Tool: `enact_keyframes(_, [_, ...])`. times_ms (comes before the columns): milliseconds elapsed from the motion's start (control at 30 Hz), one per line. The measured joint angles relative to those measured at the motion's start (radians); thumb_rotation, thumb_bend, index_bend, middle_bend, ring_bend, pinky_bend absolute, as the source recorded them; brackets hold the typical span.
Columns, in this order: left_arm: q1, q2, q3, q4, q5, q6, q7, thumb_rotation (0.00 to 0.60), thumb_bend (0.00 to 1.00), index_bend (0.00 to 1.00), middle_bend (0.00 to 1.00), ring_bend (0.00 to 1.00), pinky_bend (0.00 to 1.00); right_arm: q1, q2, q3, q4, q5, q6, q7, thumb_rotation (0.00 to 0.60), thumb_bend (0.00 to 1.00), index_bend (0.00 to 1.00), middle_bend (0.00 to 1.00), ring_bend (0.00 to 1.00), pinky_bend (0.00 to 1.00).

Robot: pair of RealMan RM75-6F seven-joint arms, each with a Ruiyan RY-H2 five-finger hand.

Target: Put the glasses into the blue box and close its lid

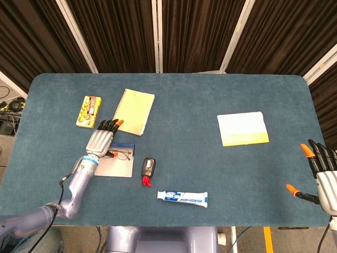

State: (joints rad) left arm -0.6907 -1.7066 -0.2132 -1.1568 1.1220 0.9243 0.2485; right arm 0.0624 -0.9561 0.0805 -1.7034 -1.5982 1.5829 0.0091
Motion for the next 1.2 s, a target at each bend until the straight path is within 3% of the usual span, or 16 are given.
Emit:
enact_keyframes(367, [0.018, 0.059, 0.029, -0.048, -0.021, -0.028, 0.008, 0.6, 0.07, 0.0, 0.0, 0.0, 0.0, -0.001, 0.001, -0.002, -0.001, -0.004, 0.003, 0.003, 0.6, 0.0, 0.0, 0.0, 0.0, 0.0])
enact_keyframes(1200, [-0.042, -0.05, -0.005, 0.134, -0.02, -0.046, -0.028, 0.6, 0.07, 0.0, 0.0, 0.0, 0.0, 0.009, -0.008, 0.006, 0.011, 0.024, -0.021, -0.005, 0.6, 0.0, 0.0, 0.0, 0.0, 0.0])
